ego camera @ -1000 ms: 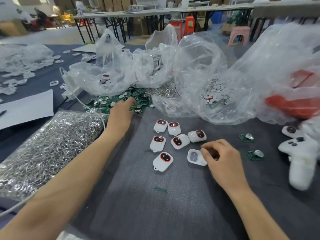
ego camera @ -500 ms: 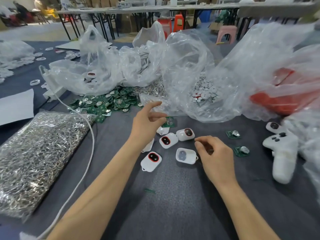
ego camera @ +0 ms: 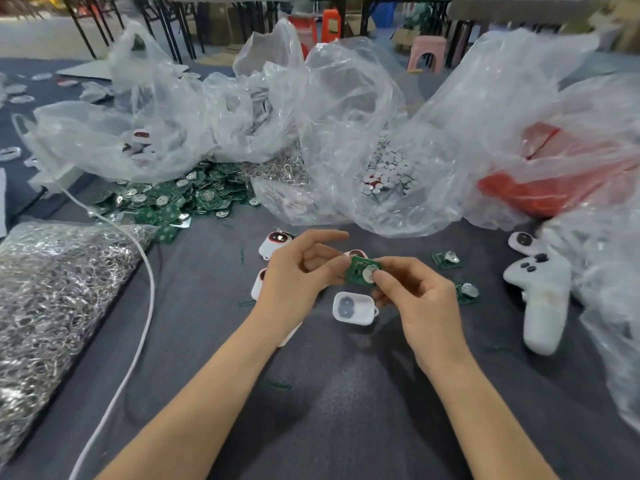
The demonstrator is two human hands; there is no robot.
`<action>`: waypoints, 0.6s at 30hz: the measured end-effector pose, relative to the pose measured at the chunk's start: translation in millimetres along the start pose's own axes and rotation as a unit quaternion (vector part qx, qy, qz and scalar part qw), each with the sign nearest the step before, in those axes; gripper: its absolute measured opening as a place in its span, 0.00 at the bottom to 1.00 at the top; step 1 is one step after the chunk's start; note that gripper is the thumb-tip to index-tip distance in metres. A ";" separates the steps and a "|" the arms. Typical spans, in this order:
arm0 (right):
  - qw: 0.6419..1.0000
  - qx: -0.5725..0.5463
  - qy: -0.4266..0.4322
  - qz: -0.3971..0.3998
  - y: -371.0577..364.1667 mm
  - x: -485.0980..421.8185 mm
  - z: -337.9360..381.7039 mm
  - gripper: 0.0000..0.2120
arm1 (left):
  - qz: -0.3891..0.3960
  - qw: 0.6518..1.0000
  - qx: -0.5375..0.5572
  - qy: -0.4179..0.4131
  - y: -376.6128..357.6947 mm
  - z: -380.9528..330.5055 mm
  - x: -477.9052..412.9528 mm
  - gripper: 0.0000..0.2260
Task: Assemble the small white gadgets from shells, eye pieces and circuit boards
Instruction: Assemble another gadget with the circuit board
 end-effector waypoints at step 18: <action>0.997 -0.062 -0.034 -0.031 7.7 -0.9 -2.6 0.08 | 0.047 0.958 -0.278 -0.044 2.3 -5.4 1.8 0.09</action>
Point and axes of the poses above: each hand's wrist, its own x-axis away from the middle knuckle, its own y-axis out of the back of the hand, z = x × y, the point moved 8 cm from there along -x, towards the middle knuckle, and after that the axes turned 7 degrees about y, right-handed, at the moved point
